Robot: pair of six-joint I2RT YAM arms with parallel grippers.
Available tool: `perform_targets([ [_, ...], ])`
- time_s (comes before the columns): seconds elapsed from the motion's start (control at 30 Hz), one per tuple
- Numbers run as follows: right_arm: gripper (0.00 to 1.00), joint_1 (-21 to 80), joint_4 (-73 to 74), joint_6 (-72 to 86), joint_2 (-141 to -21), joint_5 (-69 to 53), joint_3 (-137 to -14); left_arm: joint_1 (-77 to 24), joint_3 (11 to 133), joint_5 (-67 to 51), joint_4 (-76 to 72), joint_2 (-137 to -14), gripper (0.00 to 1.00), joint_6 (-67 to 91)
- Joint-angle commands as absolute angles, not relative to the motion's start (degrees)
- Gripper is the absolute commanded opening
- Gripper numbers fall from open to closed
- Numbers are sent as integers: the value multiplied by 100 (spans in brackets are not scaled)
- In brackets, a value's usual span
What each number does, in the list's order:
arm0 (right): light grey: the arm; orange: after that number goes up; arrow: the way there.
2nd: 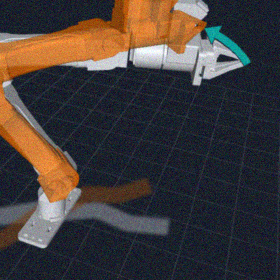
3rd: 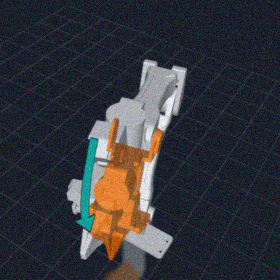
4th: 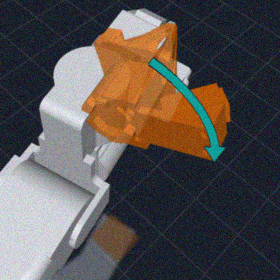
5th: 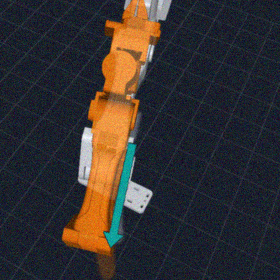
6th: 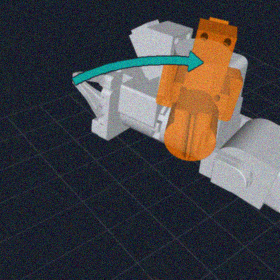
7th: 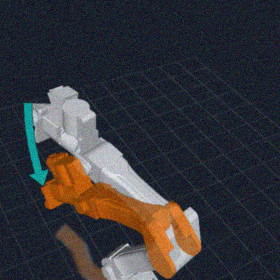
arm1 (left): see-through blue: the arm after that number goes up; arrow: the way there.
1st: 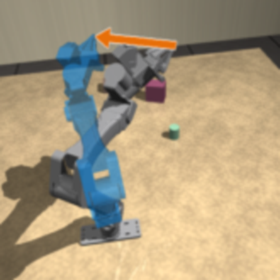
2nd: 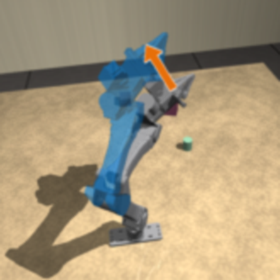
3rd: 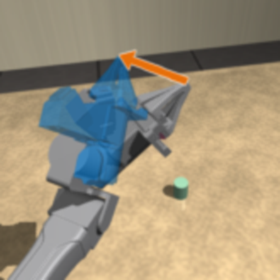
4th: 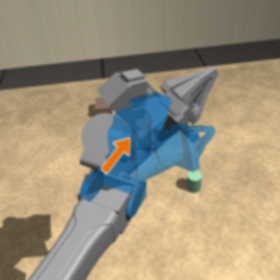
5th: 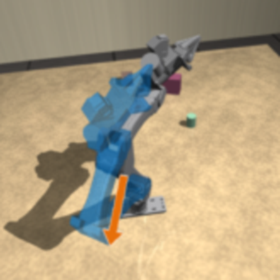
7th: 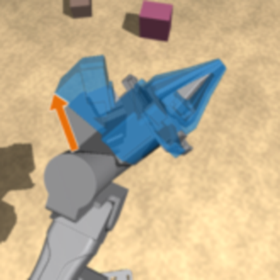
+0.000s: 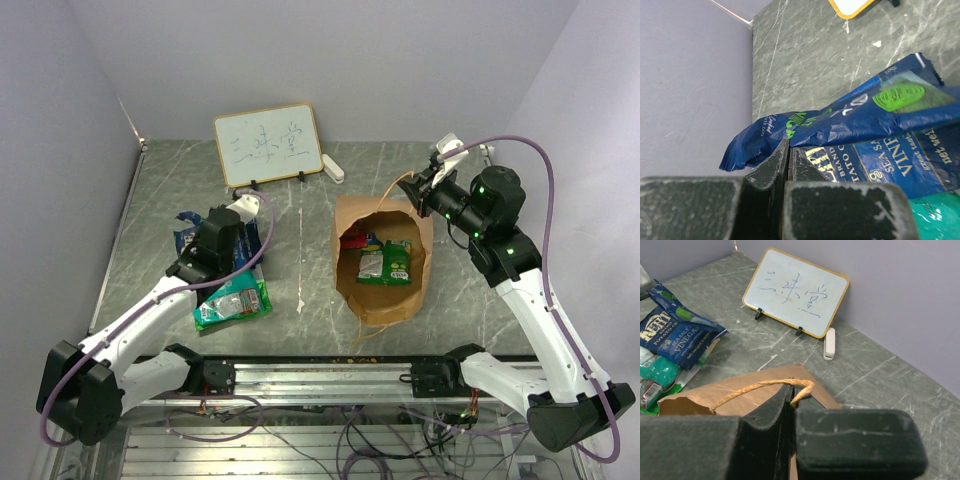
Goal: Take the snacks out of the paper bag
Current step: Place the snack at the center of the board.
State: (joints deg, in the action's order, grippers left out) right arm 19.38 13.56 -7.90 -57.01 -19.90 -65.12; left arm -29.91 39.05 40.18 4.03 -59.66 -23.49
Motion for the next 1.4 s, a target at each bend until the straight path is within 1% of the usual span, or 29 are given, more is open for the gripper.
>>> perform_targets([
  [0.0,0,1966,1244,-817,-5624,-1913,-6566,-2580,3686,3134,-399,-6067,7,-2741],
  [0.3,0,1987,1239,-817,-5682,-1899,-6541,-2162,3380,2366,-159,-6368,7,-2994],
  [0.57,0,2032,1183,-835,-5728,-1873,-6517,-2135,2786,2115,72,-5947,7,-3396],
  [0.67,0,2038,1153,-811,-5744,-1880,-6517,-2084,2829,2128,150,-6102,8,-3474],
  [0.8,0,2040,1126,-826,-5714,-1884,-6498,-2036,2753,2069,147,-6102,20,-3444],
  [1.1,0,2039,1085,-843,-5660,-1851,-6442,-1792,2875,1731,544,-6030,33,-3480],
  [1.2,0,2039,1077,-859,-5647,-1838,-6415,-1642,2934,1555,677,-5867,41,-3432],
  [1.23,0,2039,1081,-868,-5650,-1829,-6416,-1611,2944,1514,723,-5828,45,-3422],
  [1.3,0,2039,1089,-883,-5630,-1828,-6409,-1537,3018,1387,907,-5685,62,-3379],
  [1.37,0,2047,1090,-895,-5623,-1819,-6407,-1469,3084,1242,1173,-5522,76,-3383],
])
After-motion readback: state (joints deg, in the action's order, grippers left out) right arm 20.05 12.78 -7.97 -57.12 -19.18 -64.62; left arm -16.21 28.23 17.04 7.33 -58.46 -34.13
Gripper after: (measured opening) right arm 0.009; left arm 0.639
